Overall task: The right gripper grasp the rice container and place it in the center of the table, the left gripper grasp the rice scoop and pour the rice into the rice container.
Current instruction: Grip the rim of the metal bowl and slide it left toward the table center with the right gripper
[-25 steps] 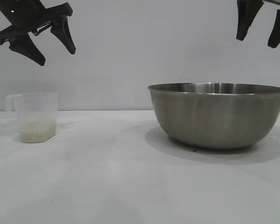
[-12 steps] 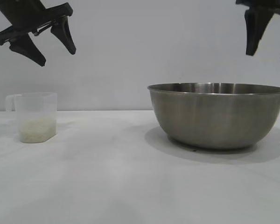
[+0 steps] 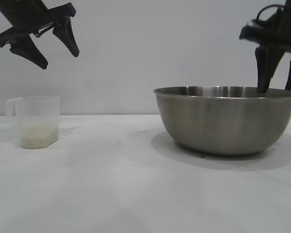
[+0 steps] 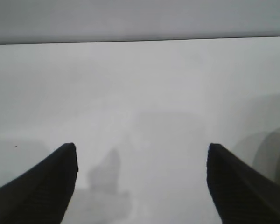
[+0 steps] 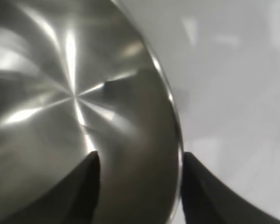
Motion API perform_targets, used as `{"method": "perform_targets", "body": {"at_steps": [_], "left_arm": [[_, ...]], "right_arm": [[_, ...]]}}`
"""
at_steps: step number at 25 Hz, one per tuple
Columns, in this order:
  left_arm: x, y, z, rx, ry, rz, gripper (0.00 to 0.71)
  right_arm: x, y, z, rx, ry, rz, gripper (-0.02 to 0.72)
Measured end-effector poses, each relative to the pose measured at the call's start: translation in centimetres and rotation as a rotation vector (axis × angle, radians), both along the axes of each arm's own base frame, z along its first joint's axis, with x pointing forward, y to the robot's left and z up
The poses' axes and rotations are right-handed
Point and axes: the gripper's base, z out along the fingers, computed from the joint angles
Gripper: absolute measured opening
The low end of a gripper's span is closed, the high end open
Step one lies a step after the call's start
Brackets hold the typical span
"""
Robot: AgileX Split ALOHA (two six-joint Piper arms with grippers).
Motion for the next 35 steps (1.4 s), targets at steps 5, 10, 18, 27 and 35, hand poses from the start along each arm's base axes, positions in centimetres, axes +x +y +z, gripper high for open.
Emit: {"method": "perform_targets", "body": {"at_steps": [5,10,18,27,35], "left_arm": [[0.0,0.0,0.0,0.000,0.000,0.000,0.507],[0.0,0.0,0.0,0.000,0.000,0.000,0.507],[0.0,0.0,0.0,0.000,0.000,0.000,0.507],[0.0,0.0,0.0,0.000,0.001,-0.001,0.507],[-0.1,-0.1,0.0,-0.002,0.010,-0.007,0.507]], "right_arm": [[0.1,0.1,-0.3,0.007,-0.005,0.019,0.041],[0.1,0.5,-0.1,0.057,-0.021,0.046,0.000],[-0.5,4.8,0.2,0.144,-0.041,0.152,0.000],[-1.5,8.5,0.2,0.163,-0.036,0.239,0.000],[-1.3,8.4,0.2,0.150,-0.056,0.234,0.323]]}}
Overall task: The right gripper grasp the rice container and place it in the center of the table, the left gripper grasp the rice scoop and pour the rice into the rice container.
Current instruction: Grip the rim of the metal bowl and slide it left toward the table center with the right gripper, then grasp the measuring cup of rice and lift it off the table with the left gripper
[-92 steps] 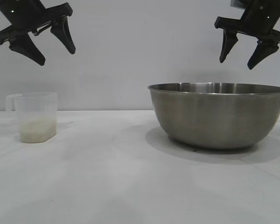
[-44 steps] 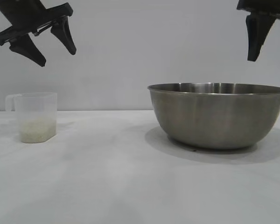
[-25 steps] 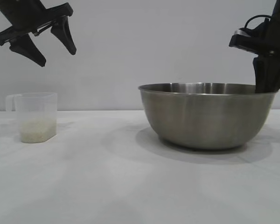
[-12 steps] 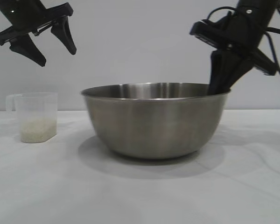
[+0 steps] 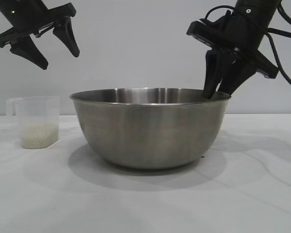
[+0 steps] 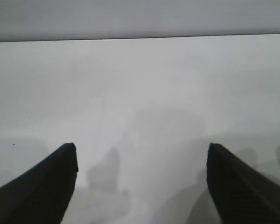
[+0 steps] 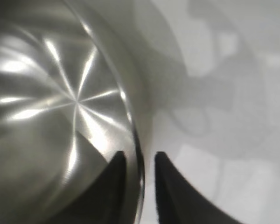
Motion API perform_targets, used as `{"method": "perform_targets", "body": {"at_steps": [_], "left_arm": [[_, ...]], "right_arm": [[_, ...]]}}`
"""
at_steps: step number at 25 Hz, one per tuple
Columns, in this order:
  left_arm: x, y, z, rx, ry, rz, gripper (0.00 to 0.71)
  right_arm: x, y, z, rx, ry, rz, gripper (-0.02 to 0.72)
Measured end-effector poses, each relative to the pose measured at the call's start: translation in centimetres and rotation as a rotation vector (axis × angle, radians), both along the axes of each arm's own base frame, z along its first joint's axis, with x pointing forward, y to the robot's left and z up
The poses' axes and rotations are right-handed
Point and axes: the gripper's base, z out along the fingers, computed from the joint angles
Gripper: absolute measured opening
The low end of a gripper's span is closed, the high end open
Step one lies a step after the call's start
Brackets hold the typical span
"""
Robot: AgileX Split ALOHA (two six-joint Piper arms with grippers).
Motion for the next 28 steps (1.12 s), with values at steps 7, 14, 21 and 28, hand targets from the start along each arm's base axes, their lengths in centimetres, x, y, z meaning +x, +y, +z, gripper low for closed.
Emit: {"method": "perform_targets", "body": {"at_steps": [7,14,21,28], "left_arm": [[-0.1,0.0,0.0,-0.002,0.008,-0.006,0.507],[-0.1,0.0,-0.1,0.016,0.009,-0.017,0.507],[-0.1,0.0,-0.1,0.021,0.008,-0.019,0.507],[-0.1,0.0,-0.1,0.021,0.008,-0.019,0.507]], "right_arm": [[-0.4,-1.2,1.8,-0.086,-0.045,0.008,0.470],[-0.8,-6.0,6.8,-0.154,-0.155,-0.106,0.495],[-3.1,-12.0,13.2,-0.230,-0.296,-0.303,0.453],[-9.4,-12.4,20.8,-0.198,-0.501,-0.355,0.442]]}}
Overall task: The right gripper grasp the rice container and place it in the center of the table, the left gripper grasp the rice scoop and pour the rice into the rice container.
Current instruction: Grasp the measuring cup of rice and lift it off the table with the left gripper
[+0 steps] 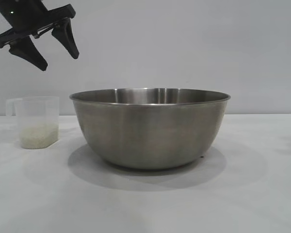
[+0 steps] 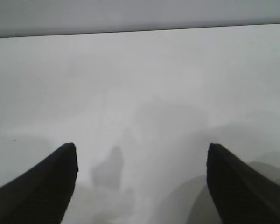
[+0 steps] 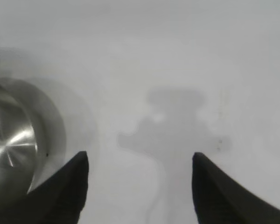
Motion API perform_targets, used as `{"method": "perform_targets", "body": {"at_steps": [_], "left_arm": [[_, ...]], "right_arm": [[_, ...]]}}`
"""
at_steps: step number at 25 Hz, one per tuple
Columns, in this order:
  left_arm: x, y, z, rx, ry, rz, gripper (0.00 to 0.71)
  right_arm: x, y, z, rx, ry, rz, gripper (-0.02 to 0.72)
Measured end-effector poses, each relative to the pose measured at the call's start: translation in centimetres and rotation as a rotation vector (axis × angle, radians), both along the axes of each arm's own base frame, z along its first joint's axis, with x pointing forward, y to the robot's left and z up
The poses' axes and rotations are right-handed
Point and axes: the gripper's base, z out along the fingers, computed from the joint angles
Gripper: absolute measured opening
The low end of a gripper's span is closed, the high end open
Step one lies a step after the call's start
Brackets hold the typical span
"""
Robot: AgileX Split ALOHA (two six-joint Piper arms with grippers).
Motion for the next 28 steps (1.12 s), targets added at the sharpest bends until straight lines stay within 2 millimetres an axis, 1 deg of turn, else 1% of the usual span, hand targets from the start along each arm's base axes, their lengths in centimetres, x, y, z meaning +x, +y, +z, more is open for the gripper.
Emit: {"method": "perform_targets", "body": {"at_steps": [3,4,7,11,17,21,25,28], "left_arm": [[0.0,0.0,0.0,0.000,0.000,0.000,0.507],[0.0,0.0,0.0,0.000,0.000,0.000,0.507],[0.0,0.0,0.0,0.000,0.000,0.000,0.507],[0.0,0.0,0.0,0.000,0.000,0.000,0.507],[0.0,0.0,0.0,0.000,0.000,0.000,0.507],[0.0,0.0,0.0,0.003,0.000,-0.001,0.507],[-0.1,0.1,-0.1,0.028,0.000,-0.016,0.507],[-0.1,0.1,-0.1,0.042,0.000,-0.023,0.507]], "right_arm": [[-3.6,0.0,1.7,-0.006,-0.056,-0.001,0.442],[-4.9,0.0,1.9,-0.008,-0.070,-0.002,0.442],[-8.6,0.0,1.9,-0.010,-0.087,-0.001,0.442],[-13.6,0.0,0.9,-0.012,-0.115,-0.002,0.442],[-20.9,0.0,-1.6,-0.012,-0.184,-0.002,0.442],[-25.2,0.0,-4.2,-0.018,-0.248,-0.004,0.442],[-28.5,-0.3,-6.9,-0.047,-0.314,-0.019,0.442],[-30.3,-0.4,-8.6,-0.060,-0.367,-0.029,0.442]]}}
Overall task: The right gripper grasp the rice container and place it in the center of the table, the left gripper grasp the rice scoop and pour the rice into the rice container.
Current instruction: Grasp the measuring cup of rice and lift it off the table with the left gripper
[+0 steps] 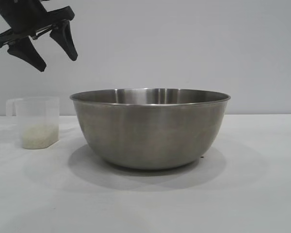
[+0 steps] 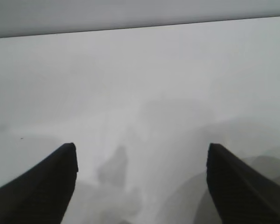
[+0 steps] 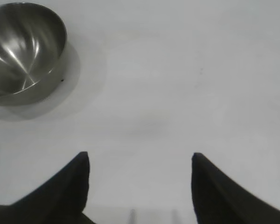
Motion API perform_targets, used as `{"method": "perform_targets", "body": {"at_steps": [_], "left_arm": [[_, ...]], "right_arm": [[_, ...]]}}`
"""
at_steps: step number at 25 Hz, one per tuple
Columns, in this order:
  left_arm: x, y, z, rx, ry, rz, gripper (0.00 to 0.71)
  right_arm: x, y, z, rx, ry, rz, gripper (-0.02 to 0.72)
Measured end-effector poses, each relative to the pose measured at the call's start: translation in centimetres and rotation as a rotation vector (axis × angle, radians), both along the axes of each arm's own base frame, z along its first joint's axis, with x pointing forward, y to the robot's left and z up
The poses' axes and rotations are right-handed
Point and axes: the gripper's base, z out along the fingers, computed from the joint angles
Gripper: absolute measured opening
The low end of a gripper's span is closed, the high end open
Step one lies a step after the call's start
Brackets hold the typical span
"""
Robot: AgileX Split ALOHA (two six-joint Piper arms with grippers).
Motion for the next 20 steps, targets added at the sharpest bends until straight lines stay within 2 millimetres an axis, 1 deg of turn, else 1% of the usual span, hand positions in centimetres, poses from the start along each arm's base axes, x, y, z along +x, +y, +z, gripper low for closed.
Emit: {"method": "perform_targets", "body": {"at_steps": [4,7,9,20], "left_arm": [[0.0,0.0,0.0,0.003,0.001,-0.002,0.507],[0.0,0.0,0.0,0.003,0.003,-0.004,0.507],[0.0,0.0,0.0,0.003,0.003,-0.004,0.507],[-0.1,0.1,-0.1,0.024,0.007,-0.018,0.507]], "right_arm": [[-1.4,0.0,-1.8,0.001,-0.074,-0.008,0.442],[-1.7,-0.1,-2.9,-0.007,-0.101,-0.016,0.442],[-1.6,-0.2,-3.6,-0.012,-0.092,-0.022,0.442],[-0.6,-0.6,-4.2,-0.022,-0.138,-0.062,0.442]]}}
